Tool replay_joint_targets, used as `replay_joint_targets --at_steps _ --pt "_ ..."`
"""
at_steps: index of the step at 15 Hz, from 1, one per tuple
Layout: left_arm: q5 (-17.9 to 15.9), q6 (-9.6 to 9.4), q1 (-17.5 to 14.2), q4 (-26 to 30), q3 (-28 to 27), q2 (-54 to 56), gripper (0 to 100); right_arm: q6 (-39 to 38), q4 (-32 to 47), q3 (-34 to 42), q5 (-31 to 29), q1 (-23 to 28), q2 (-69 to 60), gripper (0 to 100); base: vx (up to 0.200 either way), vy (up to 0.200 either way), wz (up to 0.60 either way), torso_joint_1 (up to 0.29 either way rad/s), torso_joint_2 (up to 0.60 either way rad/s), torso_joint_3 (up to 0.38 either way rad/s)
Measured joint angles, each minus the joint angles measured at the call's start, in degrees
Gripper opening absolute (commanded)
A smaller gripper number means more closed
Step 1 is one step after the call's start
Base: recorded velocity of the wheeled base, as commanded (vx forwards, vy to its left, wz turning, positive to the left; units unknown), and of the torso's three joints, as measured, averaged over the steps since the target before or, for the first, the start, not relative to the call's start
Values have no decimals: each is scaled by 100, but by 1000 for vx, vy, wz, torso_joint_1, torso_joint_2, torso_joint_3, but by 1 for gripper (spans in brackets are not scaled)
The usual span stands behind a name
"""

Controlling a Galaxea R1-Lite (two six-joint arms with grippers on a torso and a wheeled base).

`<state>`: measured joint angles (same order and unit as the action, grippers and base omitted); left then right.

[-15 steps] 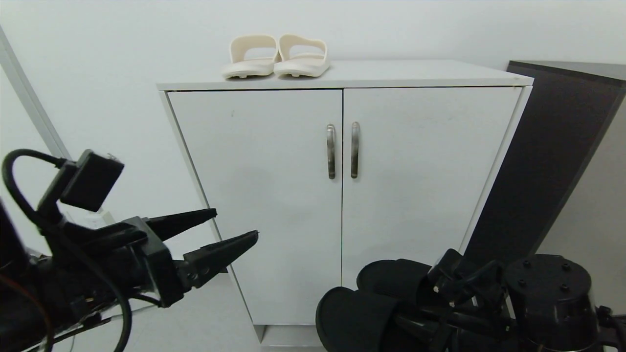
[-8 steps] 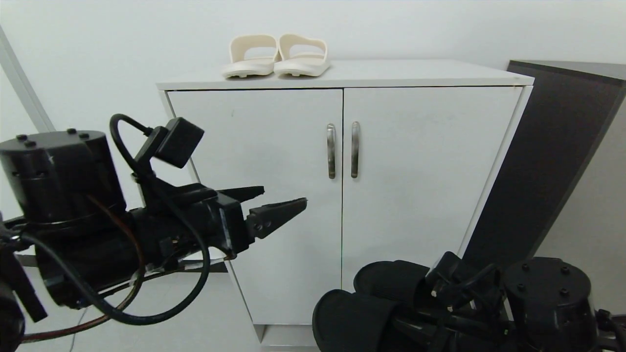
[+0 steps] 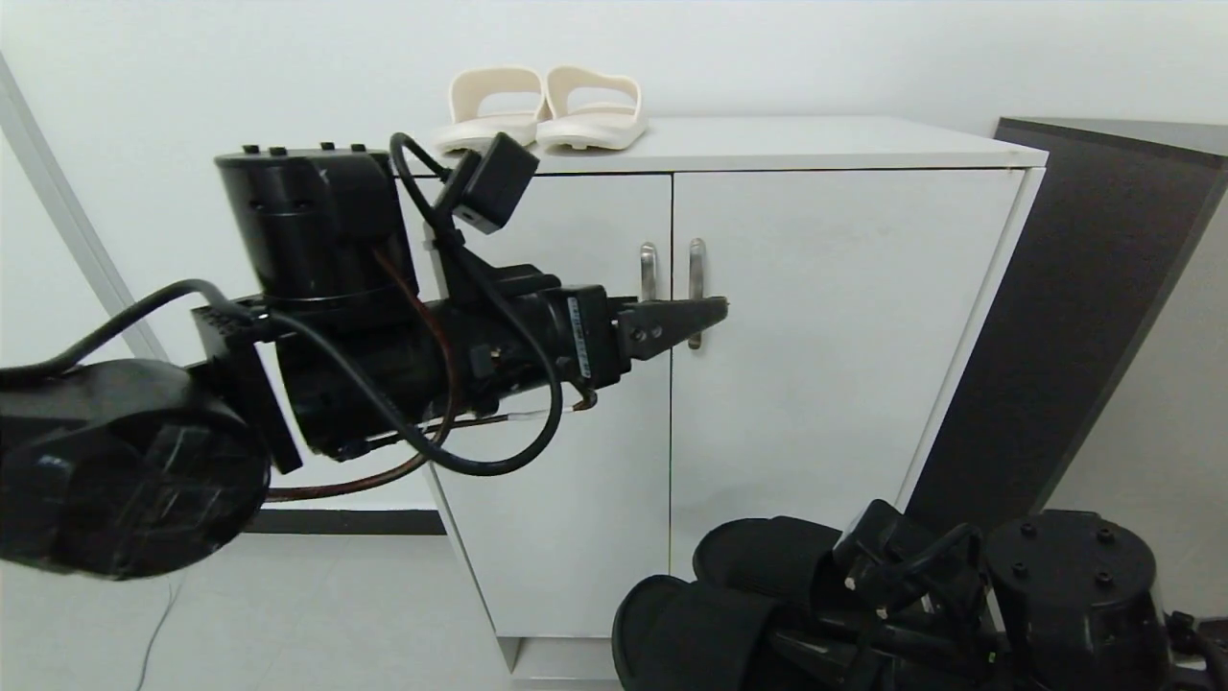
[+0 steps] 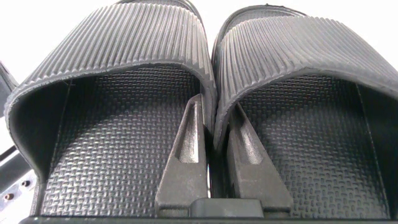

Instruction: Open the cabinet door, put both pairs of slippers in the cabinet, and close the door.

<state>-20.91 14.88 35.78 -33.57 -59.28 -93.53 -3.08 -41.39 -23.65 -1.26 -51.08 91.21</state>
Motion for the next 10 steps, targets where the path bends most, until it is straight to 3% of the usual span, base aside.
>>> replay_joint_targets --at_steps 4,5,7,10 --pt "-681 282 82 111 -566 -499 100 7 1 0 2 -33 33 0 0 0 0 0 0 0" --pt "-747 479 88 119 -670 -590 100 7 -2 -2 2 -33 51 0 0 0 0 0 0 0" --pt "-789 816 71 123 -1062 -840 100 9 -90 -11 4 -40 71 0 0 0 0 0 0 0" --pt "-503 855 49 139 -1287 -1069 100 9 -155 -5 2 -40 88 0 0 0 0 0 0 0"
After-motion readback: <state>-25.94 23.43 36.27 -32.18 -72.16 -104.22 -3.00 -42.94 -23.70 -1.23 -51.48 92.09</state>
